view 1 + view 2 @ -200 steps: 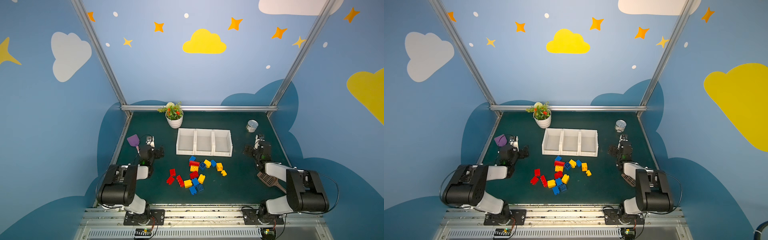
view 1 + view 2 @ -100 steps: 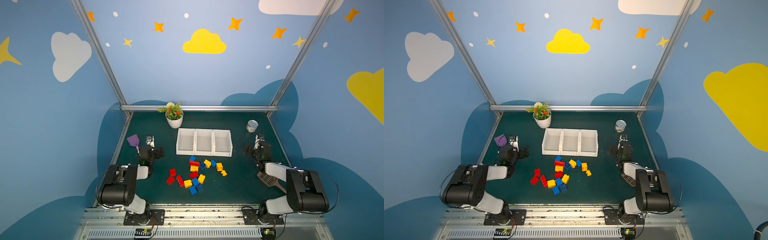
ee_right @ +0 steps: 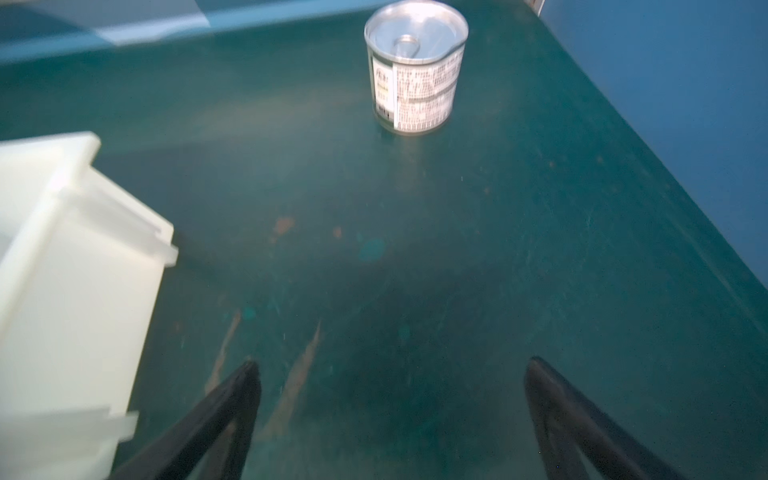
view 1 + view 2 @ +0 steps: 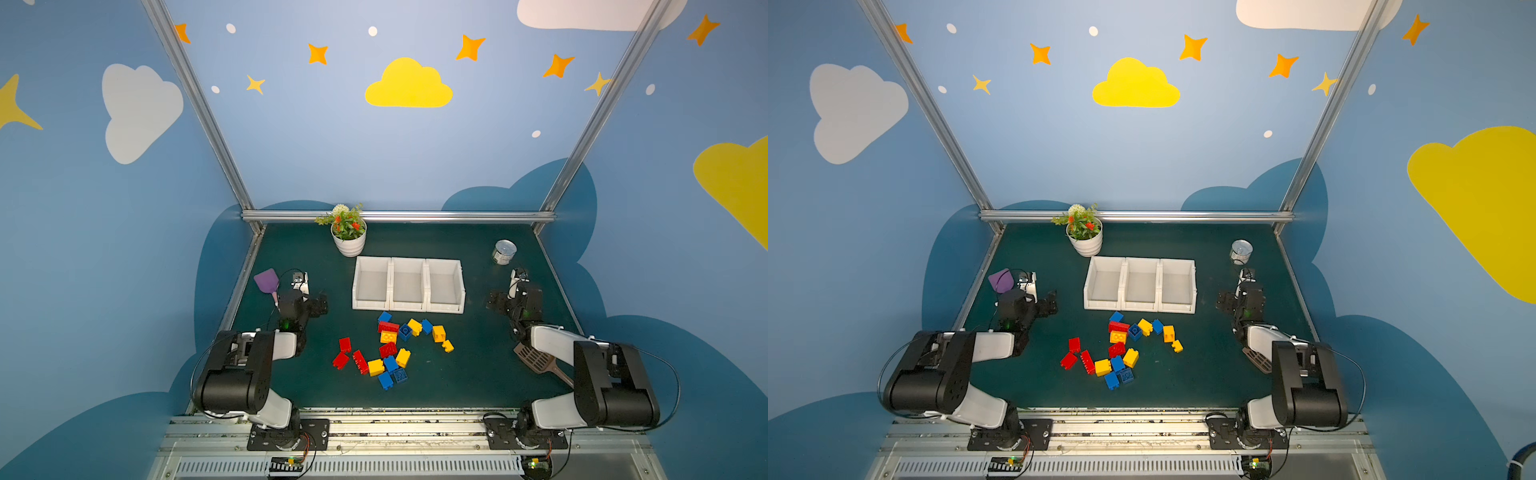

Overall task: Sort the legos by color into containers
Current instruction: 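Grasp a yellow brick with the right gripper while the left gripper approaches the pile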

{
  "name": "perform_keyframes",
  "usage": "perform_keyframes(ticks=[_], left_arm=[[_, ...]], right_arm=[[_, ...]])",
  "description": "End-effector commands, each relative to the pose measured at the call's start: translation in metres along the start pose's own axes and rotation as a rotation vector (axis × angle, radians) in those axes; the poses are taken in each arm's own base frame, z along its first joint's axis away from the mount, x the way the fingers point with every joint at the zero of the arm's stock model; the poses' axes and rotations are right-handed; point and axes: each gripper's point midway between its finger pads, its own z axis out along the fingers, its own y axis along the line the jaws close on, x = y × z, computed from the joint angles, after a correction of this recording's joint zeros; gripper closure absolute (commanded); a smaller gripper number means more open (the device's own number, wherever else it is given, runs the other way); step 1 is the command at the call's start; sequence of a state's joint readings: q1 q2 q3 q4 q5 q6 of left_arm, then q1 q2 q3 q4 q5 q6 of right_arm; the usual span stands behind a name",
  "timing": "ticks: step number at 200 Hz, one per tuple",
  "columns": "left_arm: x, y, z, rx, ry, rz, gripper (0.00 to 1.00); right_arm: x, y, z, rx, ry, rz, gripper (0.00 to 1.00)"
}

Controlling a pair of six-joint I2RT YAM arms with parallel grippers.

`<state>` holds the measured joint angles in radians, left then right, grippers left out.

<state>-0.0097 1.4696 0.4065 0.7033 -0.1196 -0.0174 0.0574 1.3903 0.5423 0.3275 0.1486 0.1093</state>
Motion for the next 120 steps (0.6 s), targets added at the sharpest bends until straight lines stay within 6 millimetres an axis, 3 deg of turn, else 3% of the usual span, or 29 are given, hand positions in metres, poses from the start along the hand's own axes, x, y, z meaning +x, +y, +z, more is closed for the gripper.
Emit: perform_keyframes(ticks=[1, 24, 51, 80, 120], left_arm=[[-0.04, -0.011, -0.023, 0.048, 0.015, 0.009, 0.01], [-0.066, -0.019, -0.049, 0.077, 0.055, -0.09, 0.01], [-0.071, -0.055, -0.071, 0.204, 0.103, -0.126, 0.01], [-0.053, -0.086, -0.078, 0.262, 0.208, -0.115, 0.01], [-0.022, -0.117, -0.075, 0.304, 0.312, -0.176, 0.01]], right_arm=[[-0.048, 0.023, -0.037, -0.072, -0.014, -0.02, 0.02], [-0.052, 0.069, -0.08, -0.243, 0.07, -0.09, 0.01], [-0.037, 0.103, -0.105, -0.332, 0.194, -0.05, 0.02], [-0.002, 0.127, -0.116, -0.373, 0.395, -0.063, 0.02], [0.061, 0.157, -0.118, -0.413, 0.646, -0.08, 0.12]])
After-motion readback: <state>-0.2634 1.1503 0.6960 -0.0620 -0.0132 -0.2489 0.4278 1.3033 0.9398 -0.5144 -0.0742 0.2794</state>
